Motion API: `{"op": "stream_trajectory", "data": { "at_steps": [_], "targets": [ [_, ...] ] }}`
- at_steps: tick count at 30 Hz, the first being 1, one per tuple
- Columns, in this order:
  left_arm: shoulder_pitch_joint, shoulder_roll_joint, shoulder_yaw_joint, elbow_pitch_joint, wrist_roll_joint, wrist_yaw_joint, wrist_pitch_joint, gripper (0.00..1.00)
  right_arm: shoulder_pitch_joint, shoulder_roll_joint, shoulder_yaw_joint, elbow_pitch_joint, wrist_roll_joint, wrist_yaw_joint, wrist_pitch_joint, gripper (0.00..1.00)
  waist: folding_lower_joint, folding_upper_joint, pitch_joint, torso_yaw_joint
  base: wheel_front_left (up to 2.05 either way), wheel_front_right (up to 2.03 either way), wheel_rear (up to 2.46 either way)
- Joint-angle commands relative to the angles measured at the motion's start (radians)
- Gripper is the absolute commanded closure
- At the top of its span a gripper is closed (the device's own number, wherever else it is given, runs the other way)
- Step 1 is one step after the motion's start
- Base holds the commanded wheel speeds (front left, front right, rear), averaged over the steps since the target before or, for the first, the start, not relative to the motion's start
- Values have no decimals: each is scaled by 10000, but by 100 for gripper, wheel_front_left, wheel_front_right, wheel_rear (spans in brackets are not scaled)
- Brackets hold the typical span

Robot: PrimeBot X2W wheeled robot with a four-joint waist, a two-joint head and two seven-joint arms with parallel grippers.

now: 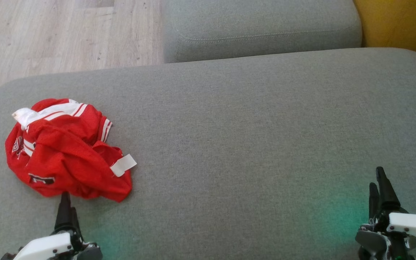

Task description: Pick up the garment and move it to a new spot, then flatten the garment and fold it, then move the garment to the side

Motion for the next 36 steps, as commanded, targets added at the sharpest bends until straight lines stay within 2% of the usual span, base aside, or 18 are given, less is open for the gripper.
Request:
{"op": "stream_trajectory", "data": {
  "at_steps": [1, 12, 22, 32, 36],
  "targets": [
    [-353, 42, 47, -405, 170, -12, -133, 0, -478, -35, 90, -410, -257, -1, -101, 0, 0, -1, -2, 3, 0, 0, 0],
    [-400, 47, 234, -698, 1016, -18, -458, 0, -618, -42, 152, -825, -1786, -2, -425, 0, 0, -1, -6, 45, 0, 0, 0],
    [-520, 52, 588, -1297, 2128, 58, -754, 0, -667, -49, 391, -1407, -3863, -2, -720, 0, 0, -1, 12, 37, 0, 0, 0],
    [-505, 57, 287, -2013, 3369, 324, -1021, 0, -668, -55, 774, -1723, -5829, -3, -986, 0, 0, -1, 51, -6, 0, 0, 0],
    [-492, 59, 72, -2283, 4226, 343, -1139, 0, -675, -57, 859, -1794, -6642, -3, -1103, 0, 0, -1, 69, -29, 0, 0, 0]
  ]
}}
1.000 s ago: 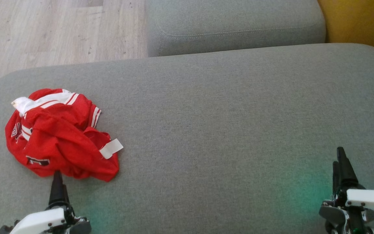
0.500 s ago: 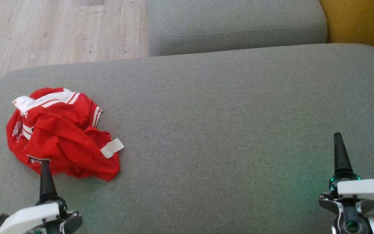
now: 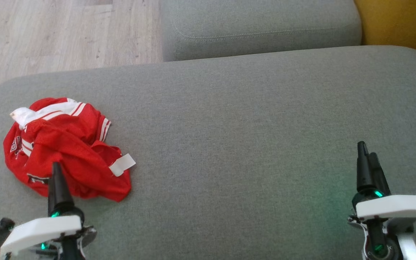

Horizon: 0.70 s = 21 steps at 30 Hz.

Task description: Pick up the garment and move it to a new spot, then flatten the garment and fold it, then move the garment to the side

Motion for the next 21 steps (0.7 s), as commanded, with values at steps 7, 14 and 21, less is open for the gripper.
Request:
{"op": "stream_trajectory", "data": {
  "at_steps": [7, 14, 21],
  "targets": [
    [-449, 68, -509, -840, 1917, 112, -309, 0, -532, -62, 224, -567, -1557, -4, -326, 0, -1, 0, 27, -14, 0, 0, 0],
    [-426, 72, -1080, -968, 3518, 292, -546, 0, -537, -67, 368, -683, -2841, -4, -562, 0, -1, 0, 53, -25, 0, 0, 0],
    [-451, 75, -1472, -1012, 4767, 342, -754, 0, -545, -72, 517, -769, -3870, -4, -769, 0, -1, 0, 74, -53, 0, 0, 0]
  ]
}}
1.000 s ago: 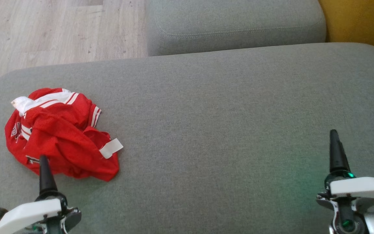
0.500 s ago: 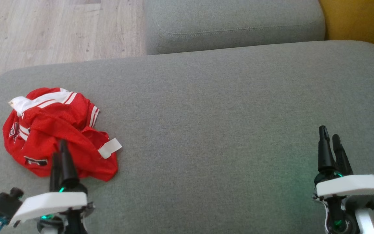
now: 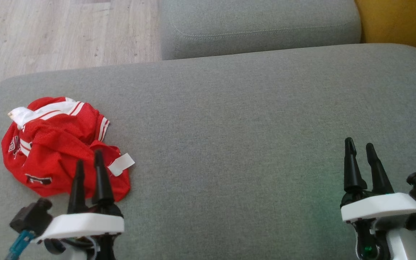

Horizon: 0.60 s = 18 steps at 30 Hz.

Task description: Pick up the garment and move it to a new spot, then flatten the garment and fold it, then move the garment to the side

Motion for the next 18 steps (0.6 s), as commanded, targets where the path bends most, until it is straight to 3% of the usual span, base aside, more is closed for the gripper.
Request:
{"op": "stream_trajectory", "data": {
  "at_steps": [1, 18],
  "targets": [
    [-455, 61, 39, -448, 492, 79, -160, 0, -541, -68, 225, -439, -472, -5, -183, 0, -1, 0, 0, -5, 0, 0, 0],
    [-474, 68, -635, -576, 3040, 254, -634, 0, -566, -79, 549, -482, -2996, -5, -654, 0, -1, 0, 24, -73, 0, 0, 0]
  ]
}}
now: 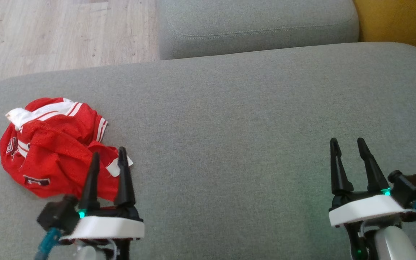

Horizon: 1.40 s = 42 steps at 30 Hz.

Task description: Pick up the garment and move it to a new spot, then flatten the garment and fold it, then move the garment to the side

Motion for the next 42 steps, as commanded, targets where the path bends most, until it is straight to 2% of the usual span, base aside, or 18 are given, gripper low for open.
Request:
{"op": "stream_trajectory", "data": {
  "at_steps": [1, 8, 14, 25, 29, 33, 39, 42],
  "targets": [
    [-468, 57, 81, -381, 319, -24, -146, 0, -561, -76, 245, -338, -325, -6, -156, 0, -1, 0, -1, -2, 0, 0, 0],
    [-452, 123, -371, -209, 1424, -111, -353, 0, -590, -80, 314, -331, -1396, -6, -363, 0, -1, 0, 0, -34, 0, 0, 0],
    [-499, 267, -768, 162, 2373, -5, -531, 0, -617, -84, 376, -377, -2338, -6, -540, 0, -1, 0, 24, -52, 0, 0, 0],
    [-694, 566, -1528, 5, 3965, 586, -856, 0, -656, -91, 564, -507, -3993, -7, -863, 0, -1, 0, -1, -24, 0, 0, 0],
    [-710, 663, -1675, -216, 4431, 937, -975, 0, -650, -94, 670, -646, -4343, -7, -981, 0, -1, 0, -3, -28, 0, 0, 0],
    [-603, 544, -1601, -431, 4254, 936, -1094, 0, -619, -96, 836, -730, -4209, -7, -1099, 0, -1, 0, 3, -28, 0, 0, 0],
    [-331, 220, -817, -451, 3047, 447, -1102, 0, -473, -96, 998, -366, -2553, -7, -1108, 0, -1, 0, -11, -8, 0, 0, 0],
    [-239, 153, -559, -370, 2790, 327, -1102, 0, -431, -96, 984, -140, -1987, -7, -1108, 0, -1, 0, -25, -3, 0, 0, 0]
  ]
}}
